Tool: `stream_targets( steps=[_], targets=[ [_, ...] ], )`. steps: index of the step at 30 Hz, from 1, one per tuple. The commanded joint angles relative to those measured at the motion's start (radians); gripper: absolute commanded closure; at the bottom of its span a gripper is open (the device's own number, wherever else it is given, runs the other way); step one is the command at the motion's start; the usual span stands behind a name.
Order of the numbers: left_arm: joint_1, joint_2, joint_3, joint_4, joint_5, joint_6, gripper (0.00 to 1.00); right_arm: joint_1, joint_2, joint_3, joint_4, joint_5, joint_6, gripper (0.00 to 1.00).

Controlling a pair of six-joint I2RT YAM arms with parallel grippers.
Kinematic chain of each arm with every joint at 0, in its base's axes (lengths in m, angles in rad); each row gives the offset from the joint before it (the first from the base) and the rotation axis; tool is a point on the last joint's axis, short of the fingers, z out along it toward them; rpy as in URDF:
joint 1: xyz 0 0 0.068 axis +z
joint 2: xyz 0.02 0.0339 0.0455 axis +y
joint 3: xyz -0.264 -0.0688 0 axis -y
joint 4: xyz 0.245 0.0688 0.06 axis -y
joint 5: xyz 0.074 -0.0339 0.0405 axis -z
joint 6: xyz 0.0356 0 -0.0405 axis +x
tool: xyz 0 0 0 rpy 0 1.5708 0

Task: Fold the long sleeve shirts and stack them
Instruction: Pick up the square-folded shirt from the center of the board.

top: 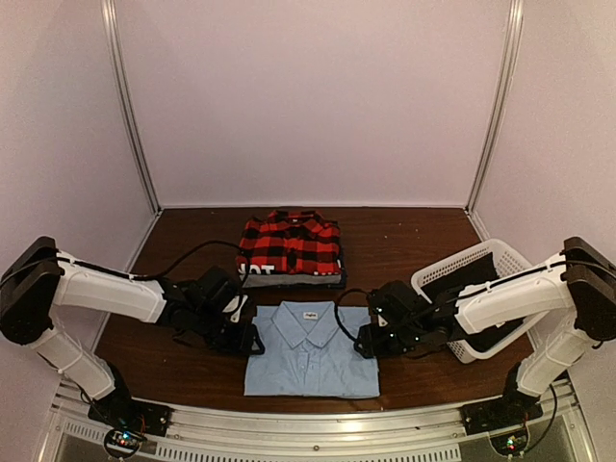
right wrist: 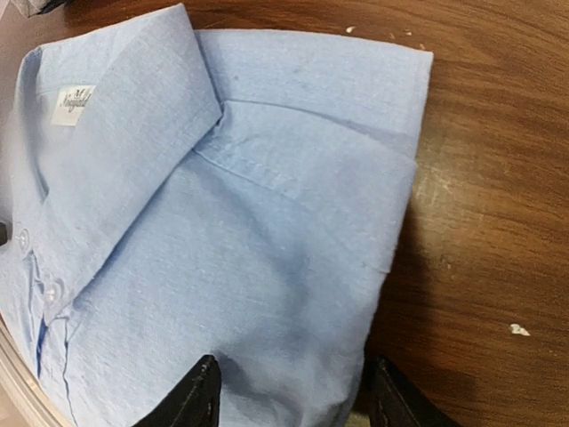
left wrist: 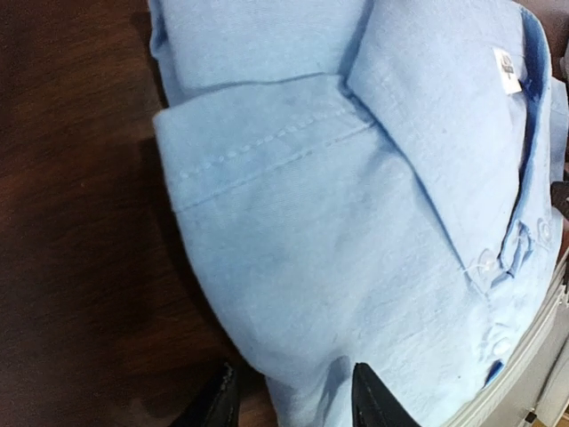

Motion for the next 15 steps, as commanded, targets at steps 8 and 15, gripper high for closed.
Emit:
stream_targets(
  steps=[8,15],
  targets=[
    [-0.031,0.049,0.014,0.032,0.004,-0.040,0.95,0.031,0.054,0.024,-0.029,0.022,0.052,0.73],
    [-0.042,0.025,0.065,0.024,0.003,-0.036,1.00,0.031,0.046,0.071,-0.050,0.029,0.047,1.00]
  ],
)
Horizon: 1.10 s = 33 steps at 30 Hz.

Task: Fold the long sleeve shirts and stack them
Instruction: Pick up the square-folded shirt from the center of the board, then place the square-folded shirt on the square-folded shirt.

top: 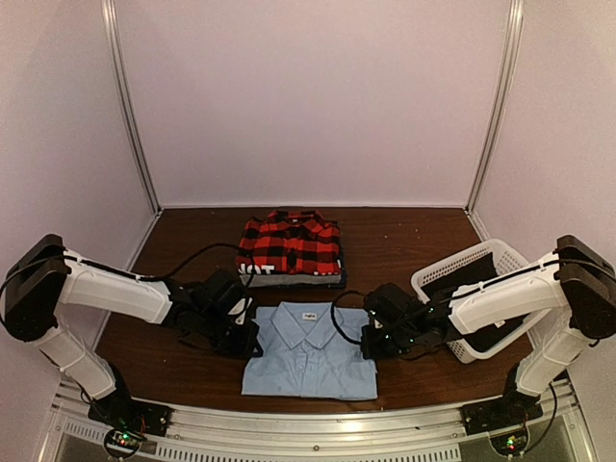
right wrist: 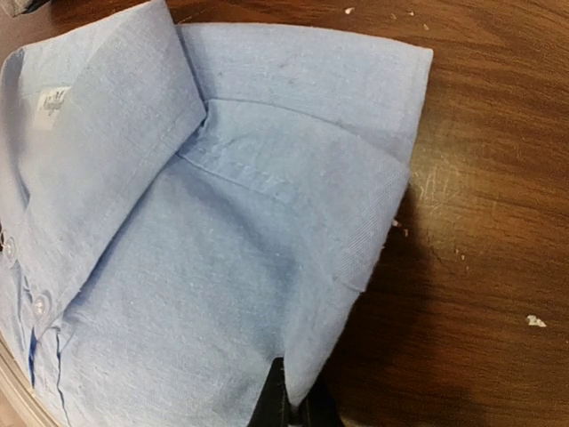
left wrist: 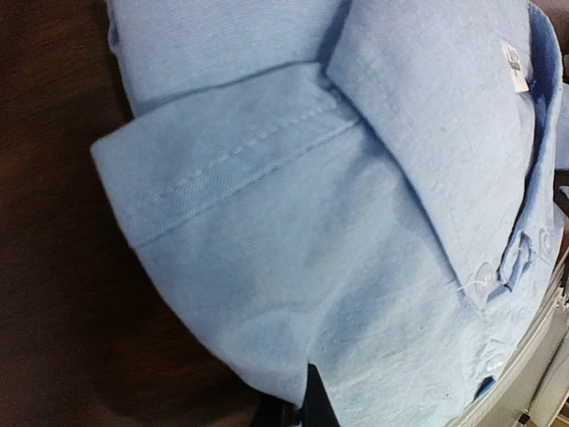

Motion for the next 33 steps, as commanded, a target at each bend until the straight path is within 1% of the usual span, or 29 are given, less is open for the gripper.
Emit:
stream_targets(
  steps=[1,8,16,22,26,33],
  targets=[
    [-0.011,-0.025,0.050,0.000,-0.004,0.004,1.00,0.009,0.001,0.042,-0.038,0.016,-0.002,1.00],
    [-0.018,-0.109,0.137,-0.082,-0.013,0.049,1.00,0.016,-0.078,0.100,-0.085,0.039,-0.008,1.00],
    [-0.019,-0.198,0.259,-0.192,-0.041,0.093,1.00,0.021,-0.163,0.250,-0.199,0.107,-0.040,1.00],
    [-0.009,-0.222,0.394,-0.284,-0.106,0.122,1.00,0.017,-0.166,0.374,-0.245,0.164,-0.103,1.00],
    [0.049,-0.188,0.467,-0.319,-0.119,0.157,1.00,-0.020,-0.112,0.488,-0.242,0.180,-0.173,1.00],
    [0.227,-0.078,0.631,-0.342,-0.095,0.270,1.00,-0.129,0.066,0.707,-0.197,0.126,-0.289,1.00]
  ],
)
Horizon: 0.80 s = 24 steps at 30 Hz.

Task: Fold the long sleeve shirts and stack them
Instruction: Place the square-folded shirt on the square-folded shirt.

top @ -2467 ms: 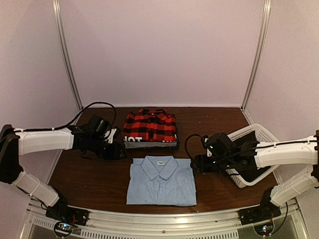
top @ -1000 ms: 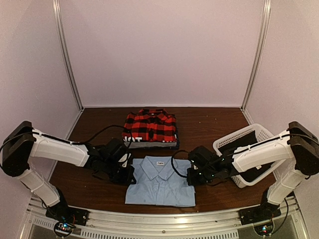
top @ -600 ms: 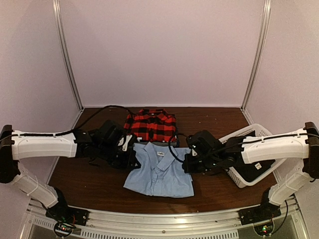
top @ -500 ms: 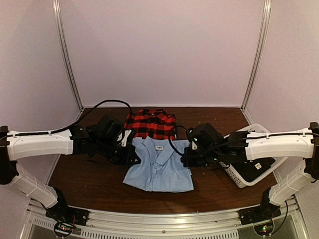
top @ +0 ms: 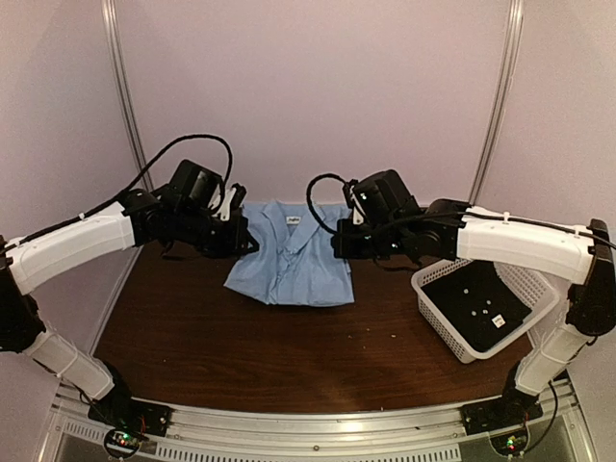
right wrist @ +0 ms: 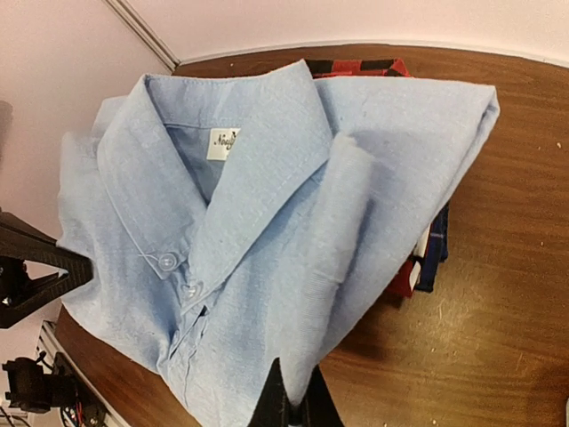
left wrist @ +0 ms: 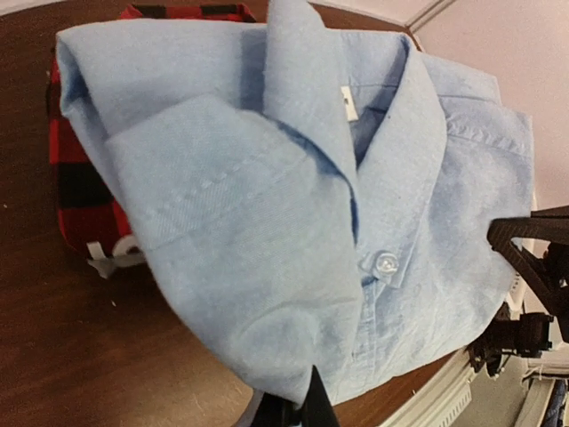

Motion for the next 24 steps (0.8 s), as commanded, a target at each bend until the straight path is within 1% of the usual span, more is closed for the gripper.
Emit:
stream_targets(
  steps=[1,5,8,10,16,24],
  targets=[
    [0.108,0.083,0.117,0.012,-0.002,0.109,1.00,-0.066,0.117,0.137,0.054,-0.019,-0.106,1.00],
    [0.174,0.169,0.199,0.030,0.020,0.156,1.00,-0.125,0.243,0.265,0.058,-0.055,-0.148,1.00],
    [0.215,0.222,0.226,0.068,0.050,0.157,1.00,-0.166,0.324,0.333,0.061,-0.086,-0.159,1.00],
    [0.238,0.252,0.237,0.088,0.060,0.154,1.00,-0.190,0.365,0.367,0.070,-0.138,-0.160,1.00],
    [0.262,0.326,0.270,0.111,0.088,0.149,1.00,-0.243,0.442,0.436,0.063,-0.187,-0.162,1.00],
    [0.294,0.386,0.281,0.144,0.102,0.136,1.00,-0.297,0.484,0.443,0.075,-0.230,-0.165,1.00]
  ],
)
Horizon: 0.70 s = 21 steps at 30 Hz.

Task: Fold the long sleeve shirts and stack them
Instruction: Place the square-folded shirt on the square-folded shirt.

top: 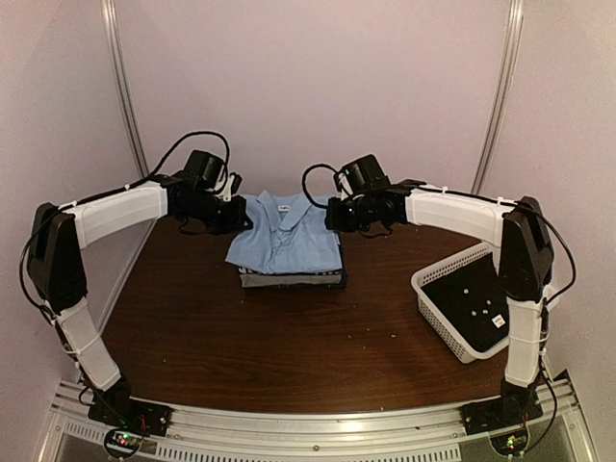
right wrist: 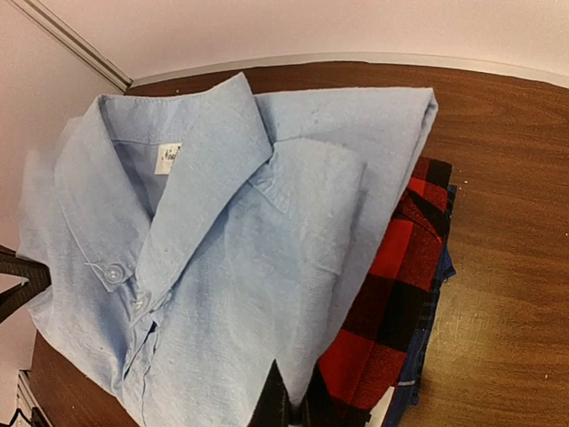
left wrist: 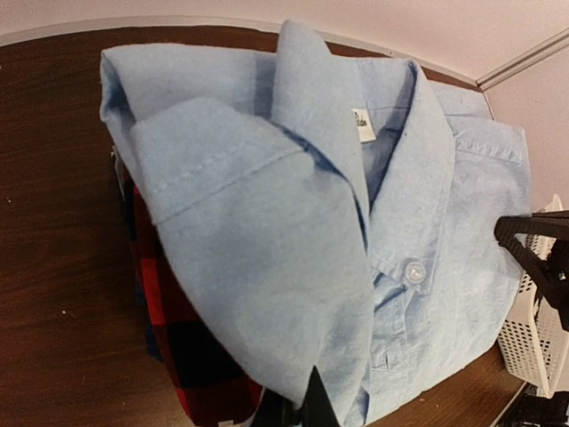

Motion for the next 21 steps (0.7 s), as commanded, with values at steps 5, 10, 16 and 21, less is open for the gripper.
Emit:
stream_targets(
  steps=[5,10,16,21],
  targets=[
    [0.034,0.080,0.049,0.100,0.018,0.001,1.00,-0.040,0.050,0.035,0.044,-0.035,-0.016,1.00],
    [0.056,0.162,0.060,0.102,-0.010,0.009,1.00,-0.050,0.082,0.029,0.048,-0.040,-0.015,1.00],
    [0.078,0.199,0.049,0.074,-0.126,0.009,0.76,-0.070,0.103,0.029,0.017,-0.021,-0.026,0.78],
    [0.094,0.196,0.043,0.068,-0.159,0.006,0.60,-0.079,0.092,0.008,-0.007,0.002,-0.043,0.63]
  ],
)
